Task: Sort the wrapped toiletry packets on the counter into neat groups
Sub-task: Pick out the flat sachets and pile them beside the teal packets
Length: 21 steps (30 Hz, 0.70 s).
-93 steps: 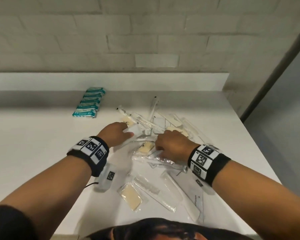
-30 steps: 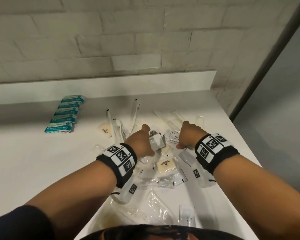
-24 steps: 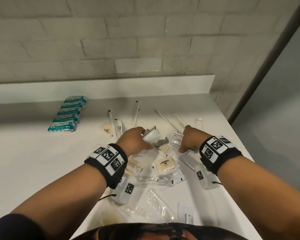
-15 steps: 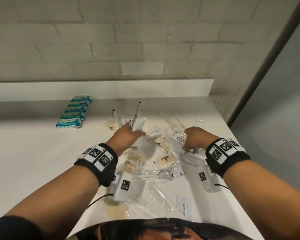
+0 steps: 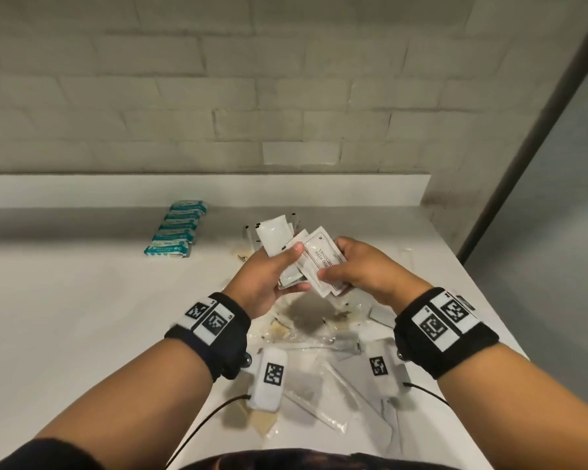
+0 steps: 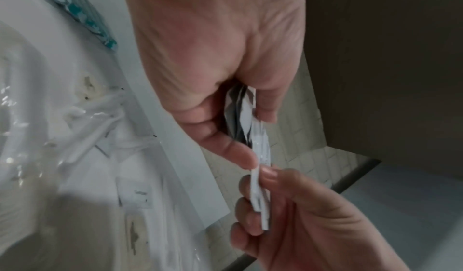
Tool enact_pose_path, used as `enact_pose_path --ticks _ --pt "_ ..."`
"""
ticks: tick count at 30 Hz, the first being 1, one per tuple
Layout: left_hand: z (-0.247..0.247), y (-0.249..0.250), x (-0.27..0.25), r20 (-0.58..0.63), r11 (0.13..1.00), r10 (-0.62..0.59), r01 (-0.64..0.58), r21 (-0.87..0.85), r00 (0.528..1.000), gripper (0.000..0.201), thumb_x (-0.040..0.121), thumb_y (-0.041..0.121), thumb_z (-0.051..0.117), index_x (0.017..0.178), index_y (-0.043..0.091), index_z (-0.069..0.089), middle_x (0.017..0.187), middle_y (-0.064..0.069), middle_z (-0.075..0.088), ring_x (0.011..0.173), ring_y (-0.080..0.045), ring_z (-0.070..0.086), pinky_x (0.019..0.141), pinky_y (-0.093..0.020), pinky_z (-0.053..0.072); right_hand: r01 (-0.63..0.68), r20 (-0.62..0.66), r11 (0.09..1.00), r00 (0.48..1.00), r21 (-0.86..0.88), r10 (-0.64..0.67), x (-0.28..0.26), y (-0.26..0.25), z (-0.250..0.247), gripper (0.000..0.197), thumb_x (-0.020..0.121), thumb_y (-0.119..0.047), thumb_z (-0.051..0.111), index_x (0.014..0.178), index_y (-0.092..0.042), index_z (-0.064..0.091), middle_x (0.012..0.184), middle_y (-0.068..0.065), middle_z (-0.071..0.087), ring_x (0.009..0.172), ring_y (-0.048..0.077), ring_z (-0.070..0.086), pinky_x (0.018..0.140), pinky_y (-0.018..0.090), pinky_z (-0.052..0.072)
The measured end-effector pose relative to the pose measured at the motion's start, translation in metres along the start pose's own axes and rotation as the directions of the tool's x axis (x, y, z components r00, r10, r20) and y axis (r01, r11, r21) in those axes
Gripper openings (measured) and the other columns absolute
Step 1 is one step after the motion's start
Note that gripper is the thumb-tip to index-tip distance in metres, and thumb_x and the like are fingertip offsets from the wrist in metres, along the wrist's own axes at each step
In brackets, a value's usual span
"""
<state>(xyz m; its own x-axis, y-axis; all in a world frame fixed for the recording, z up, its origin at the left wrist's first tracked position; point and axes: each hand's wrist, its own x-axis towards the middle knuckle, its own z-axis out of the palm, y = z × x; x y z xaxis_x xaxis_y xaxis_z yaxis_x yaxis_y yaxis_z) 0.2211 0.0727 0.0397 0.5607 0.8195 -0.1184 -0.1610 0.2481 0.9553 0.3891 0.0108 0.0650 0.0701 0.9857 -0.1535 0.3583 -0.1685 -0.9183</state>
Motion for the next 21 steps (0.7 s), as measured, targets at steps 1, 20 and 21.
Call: enact_pose_path --ticks 1,20,21 --pt "-0.005 0.003 -0.002 -0.002 1.000 0.011 -0.011 -0.002 1.000 0.029 0.095 0.031 0.053 0.121 0.018 0.061 0.109 -0.006 0.072 0.093 -0.021 0.071 0.062 -0.029 0.059 0.008 -0.023 1.000 1.000 -0.003 -0.008 0.000 -0.003 0.004 0.025 0.080 -0.004 0.070 0.096 -0.020 0.058 0.085 0.003 0.069 0.070 0.021 0.066 0.061 0.033 0.054" --pt "-0.122 0.047 -0.034 0.095 0.997 -0.039 0.033 0.065 0.995 0.018 0.087 0.004 0.063 0.098 0.018 0.065 0.086 0.001 0.075 0.075 -0.013 0.068 0.067 -0.028 0.055 0.297 -0.325 0.843 0.825 -0.448 -0.463 0.019 -0.054 0.073 0.025 0.075 0.010 0.063 0.081 -0.014 0.068 0.095 -0.006 0.063 0.086 -0.005 0.058 0.078 0.004 0.040" --pt "-0.128 0.048 -0.036 0.099 0.998 -0.036 0.030 0.059 0.994 0.018 0.087 0.003 0.063 0.100 0.016 0.065 0.088 -0.001 0.075 0.075 -0.014 0.069 0.068 -0.030 0.056 0.289 -0.346 0.894 0.846 -0.343 -0.406 0.019 -0.058 0.075 0.023 0.076 0.010 0.064 0.079 -0.013 0.067 0.096 -0.006 0.066 0.086 -0.007 0.060 0.079 0.004 0.043"
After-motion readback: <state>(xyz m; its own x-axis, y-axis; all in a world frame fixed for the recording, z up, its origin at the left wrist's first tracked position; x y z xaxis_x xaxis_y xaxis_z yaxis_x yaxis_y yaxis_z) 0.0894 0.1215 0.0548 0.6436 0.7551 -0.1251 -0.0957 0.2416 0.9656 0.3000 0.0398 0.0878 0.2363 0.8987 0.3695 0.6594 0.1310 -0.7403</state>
